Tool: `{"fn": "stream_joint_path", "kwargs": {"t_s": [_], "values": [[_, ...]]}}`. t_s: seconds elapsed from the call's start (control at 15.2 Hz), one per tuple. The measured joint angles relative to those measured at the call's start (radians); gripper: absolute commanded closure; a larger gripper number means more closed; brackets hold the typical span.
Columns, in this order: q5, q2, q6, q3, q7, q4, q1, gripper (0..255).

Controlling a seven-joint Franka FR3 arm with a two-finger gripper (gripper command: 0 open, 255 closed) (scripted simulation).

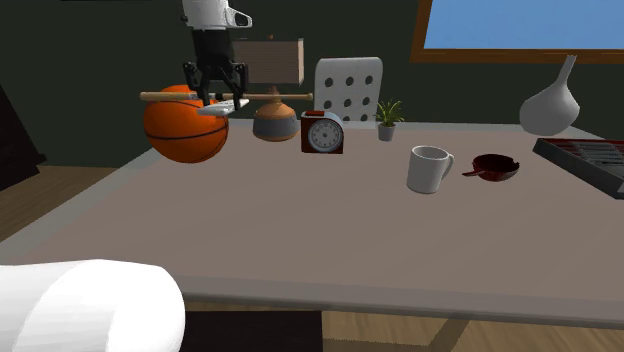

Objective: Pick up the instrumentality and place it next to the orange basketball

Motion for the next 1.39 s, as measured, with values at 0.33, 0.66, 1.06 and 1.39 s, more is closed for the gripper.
{"fn": "stream_joint_path", "kwargs": {"t_s": [0.33, 0.66, 1.06, 1.39], "values": [[0.001, 0.005, 0.063, 0.001, 0.002, -0.058, 0.001, 255], [0.002, 0.015, 0.133, 0.000, -0.001, -0.119, 0.000, 255], [0.004, 0.035, 0.210, -0.001, -0.002, -0.175, 0.000, 255], [0.008, 0.059, 0.276, -0.002, -0.006, -0.217, 0.000, 255]]}}
